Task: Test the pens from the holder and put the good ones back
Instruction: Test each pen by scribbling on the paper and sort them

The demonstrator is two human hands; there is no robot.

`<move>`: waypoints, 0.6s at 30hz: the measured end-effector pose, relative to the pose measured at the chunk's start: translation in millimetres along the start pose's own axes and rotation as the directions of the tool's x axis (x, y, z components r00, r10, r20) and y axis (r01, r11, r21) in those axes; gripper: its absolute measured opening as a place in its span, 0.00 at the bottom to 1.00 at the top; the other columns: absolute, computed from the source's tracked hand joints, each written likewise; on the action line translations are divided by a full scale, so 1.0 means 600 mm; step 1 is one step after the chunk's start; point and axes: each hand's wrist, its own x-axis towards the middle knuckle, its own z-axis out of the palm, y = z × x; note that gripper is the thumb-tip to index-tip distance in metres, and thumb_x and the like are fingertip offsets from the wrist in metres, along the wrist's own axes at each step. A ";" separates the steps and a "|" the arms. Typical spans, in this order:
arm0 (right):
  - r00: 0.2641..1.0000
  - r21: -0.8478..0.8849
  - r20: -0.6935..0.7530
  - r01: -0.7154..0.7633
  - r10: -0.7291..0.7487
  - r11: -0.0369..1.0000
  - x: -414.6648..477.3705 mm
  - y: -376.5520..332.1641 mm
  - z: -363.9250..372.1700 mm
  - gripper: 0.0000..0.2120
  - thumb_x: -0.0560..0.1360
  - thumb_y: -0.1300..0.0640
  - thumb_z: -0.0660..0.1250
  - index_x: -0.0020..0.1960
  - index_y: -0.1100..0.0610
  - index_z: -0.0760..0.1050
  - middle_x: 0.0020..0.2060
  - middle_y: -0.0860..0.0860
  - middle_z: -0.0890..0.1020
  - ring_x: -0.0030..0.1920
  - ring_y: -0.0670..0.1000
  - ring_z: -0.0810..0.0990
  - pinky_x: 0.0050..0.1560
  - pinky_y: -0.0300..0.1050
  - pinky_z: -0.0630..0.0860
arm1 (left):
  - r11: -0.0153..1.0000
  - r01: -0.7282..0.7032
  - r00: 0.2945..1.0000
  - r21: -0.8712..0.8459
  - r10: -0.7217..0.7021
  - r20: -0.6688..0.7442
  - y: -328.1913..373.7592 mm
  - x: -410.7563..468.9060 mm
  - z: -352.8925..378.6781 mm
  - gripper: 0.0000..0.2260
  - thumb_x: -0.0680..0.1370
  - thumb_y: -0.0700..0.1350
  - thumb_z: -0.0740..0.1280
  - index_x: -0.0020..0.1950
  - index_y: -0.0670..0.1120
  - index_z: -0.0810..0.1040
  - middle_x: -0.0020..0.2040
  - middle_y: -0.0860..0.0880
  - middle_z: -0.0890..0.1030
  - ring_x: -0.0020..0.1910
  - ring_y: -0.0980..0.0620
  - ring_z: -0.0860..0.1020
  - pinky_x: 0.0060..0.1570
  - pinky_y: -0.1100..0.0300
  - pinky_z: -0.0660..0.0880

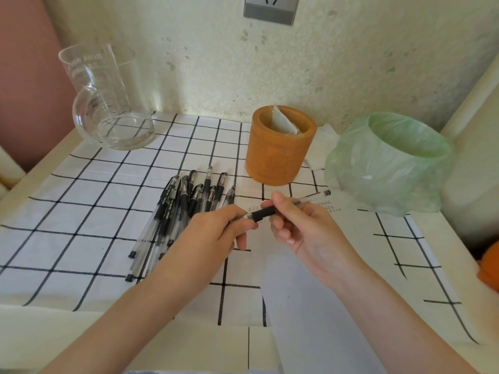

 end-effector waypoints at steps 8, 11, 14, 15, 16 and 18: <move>1.000 -0.035 0.012 0.006 -0.006 0.999 -0.003 0.012 0.002 0.14 0.73 0.52 0.65 0.46 0.63 0.80 0.26 0.50 0.73 0.26 0.46 0.67 0.28 0.34 0.63 | 1.000 0.005 1.000 0.004 -0.005 0.000 -0.010 -0.005 0.005 0.09 0.79 0.46 0.61 0.44 0.47 0.80 0.26 0.57 0.73 0.27 0.55 0.66 0.32 0.50 0.69; 1.000 -0.077 0.003 0.010 -0.010 0.997 -0.005 0.011 0.001 0.14 0.73 0.52 0.65 0.45 0.64 0.79 0.26 0.51 0.73 0.26 0.46 0.67 0.27 0.34 0.62 | 1.000 0.002 1.000 -0.006 -0.002 0.014 -0.015 -0.005 0.010 0.09 0.79 0.46 0.60 0.44 0.49 0.80 0.25 0.58 0.72 0.24 0.58 0.65 0.31 0.59 0.66; 1.000 -0.063 0.010 0.004 -0.003 0.998 -0.009 0.008 -0.002 0.13 0.72 0.51 0.66 0.44 0.62 0.79 0.26 0.51 0.72 0.26 0.46 0.67 0.27 0.34 0.63 | 0.999 0.002 1.000 -0.035 -0.001 0.024 -0.012 -0.004 0.017 0.10 0.79 0.45 0.60 0.44 0.48 0.80 0.24 0.58 0.70 0.24 0.59 0.66 0.30 0.65 0.64; 1.000 -0.059 0.016 0.007 -0.006 0.998 -0.010 0.007 -0.003 0.13 0.73 0.51 0.66 0.44 0.62 0.79 0.25 0.51 0.72 0.26 0.46 0.67 0.28 0.35 0.62 | 0.998 0.006 1.000 -0.069 -0.005 0.018 -0.011 -0.004 0.018 0.10 0.79 0.44 0.60 0.44 0.48 0.80 0.24 0.58 0.70 0.24 0.59 0.66 0.30 0.66 0.64; 1.000 -0.054 0.022 0.010 -0.009 0.998 -0.010 0.005 -0.003 0.12 0.73 0.52 0.65 0.44 0.62 0.79 0.25 0.50 0.72 0.26 0.46 0.67 0.29 0.35 0.62 | 0.994 0.015 1.000 -0.110 -0.014 0.009 -0.010 -0.003 0.019 0.10 0.79 0.43 0.60 0.44 0.46 0.80 0.24 0.57 0.69 0.24 0.59 0.65 0.29 0.68 0.63; 1.000 -0.052 0.009 0.019 -0.018 0.998 -0.010 0.002 0.002 0.12 0.75 0.52 0.64 0.43 0.61 0.79 0.25 0.50 0.72 0.26 0.46 0.66 0.31 0.36 0.62 | 0.987 0.032 0.999 -0.155 -0.032 0.006 -0.006 -0.002 0.018 0.10 0.79 0.43 0.60 0.44 0.45 0.80 0.23 0.56 0.68 0.24 0.59 0.64 0.27 0.70 0.62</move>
